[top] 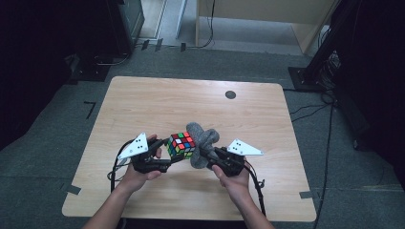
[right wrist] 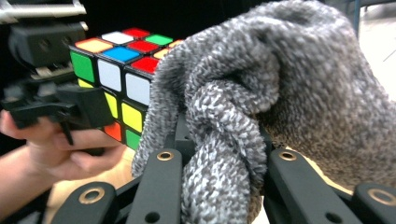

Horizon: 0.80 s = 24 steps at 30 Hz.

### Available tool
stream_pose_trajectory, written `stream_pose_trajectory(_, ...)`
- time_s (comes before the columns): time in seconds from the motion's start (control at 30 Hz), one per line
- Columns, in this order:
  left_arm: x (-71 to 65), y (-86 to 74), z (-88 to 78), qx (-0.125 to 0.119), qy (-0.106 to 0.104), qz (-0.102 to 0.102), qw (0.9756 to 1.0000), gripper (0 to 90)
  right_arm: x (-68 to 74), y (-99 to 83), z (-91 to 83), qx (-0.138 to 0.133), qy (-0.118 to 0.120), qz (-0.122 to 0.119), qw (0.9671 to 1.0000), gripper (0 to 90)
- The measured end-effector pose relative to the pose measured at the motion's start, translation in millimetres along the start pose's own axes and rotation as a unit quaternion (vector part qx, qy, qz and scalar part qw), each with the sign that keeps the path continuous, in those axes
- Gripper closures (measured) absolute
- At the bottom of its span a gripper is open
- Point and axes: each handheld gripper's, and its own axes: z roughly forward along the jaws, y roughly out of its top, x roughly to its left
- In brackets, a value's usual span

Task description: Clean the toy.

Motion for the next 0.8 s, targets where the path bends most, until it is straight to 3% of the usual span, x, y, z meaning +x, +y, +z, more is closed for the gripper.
stream_pose_trajectory(0.17, 1.8, 2.8, -4.2, -0.014, -0.001, -0.010, 0.9999, 34.4, 1.1, -12.9, 12.1, 0.054, 0.047, 0.002, 0.9975, 75.6)
stream_pose_trajectory(0.23, 2.9, 3.7, -5.5, -0.017, 0.000, -0.012, 0.9998, 34.4, 3.4, -15.0, 16.0, 0.080, 0.049, -0.018, 0.9954, 75.5)
stream_pose_trajectory(0.27, 3.0, 3.5, -5.7, -0.015, 0.001, -0.010, 0.9998, 34.4, 4.8, -14.5, 17.0, 0.091, 0.039, -0.036, 0.9944, 75.4)
stream_pose_trajectory(0.3, 2.9, 3.1, -5.6, -0.014, 0.001, -0.010, 0.9998, 34.4, 5.2, -12.9, 16.5, 0.093, 0.025, -0.048, 0.9943, 75.4)
stream_pose_trajectory(0.33, 2.6, 2.6, -5.4, -0.013, 0.001, -0.008, 0.9999, 34.4, 3.8, -10.2, 14.0, 0.080, 0.018, -0.044, 0.9957, 75.4)
stream_pose_trajectory(0.4, 2.0, 2.0, -4.6, -0.008, 0.001, -0.004, 1.0000, 34.4, -0.7, -3.2, 5.2, 0.032, 0.008, -0.016, 0.9993, 75.2)
stream_pose_trajectory(0.47, 1.1, 1.7, -3.0, -0.009, -0.001, -0.006, 0.9999, 34.4, -1.9, 1.4, -1.5, -0.006, 0.009, -0.006, 0.9999, 74.9)
stream_pose_trajectory(0.6, 0.5, 2.3, -3.0, -0.007, 0.001, -0.003, 1.0000, 34.4, 4.9, -6.8, 7.4, 0.031, 0.025, -0.034, 0.9986, 75.4)
stream_pose_trajectory(0.7, 3.2, 4.4, -6.4, -0.019, 0.005, -0.011, 0.9997, 34.4, 6.5, -15.4, 17.1, 0.084, 0.050, -0.046, 0.9942, 75.4)
stream_pose_trajectory(0.77, 4.2, 4.8, -7.9, -0.020, 0.008, -0.010, 0.9997, 34.4, 9.1, -16.5, 18.9, 0.096, 0.048, -0.065, 0.9921, 75.3)
stream_pose_trajectory(0.8, 4.3, 4.6, -8.3, -0.020, 0.007, -0.009, 0.9997, 34.4, 8.9, -14.6, 17.4, 0.090, 0.040, -0.068, 0.9928, 75.4)
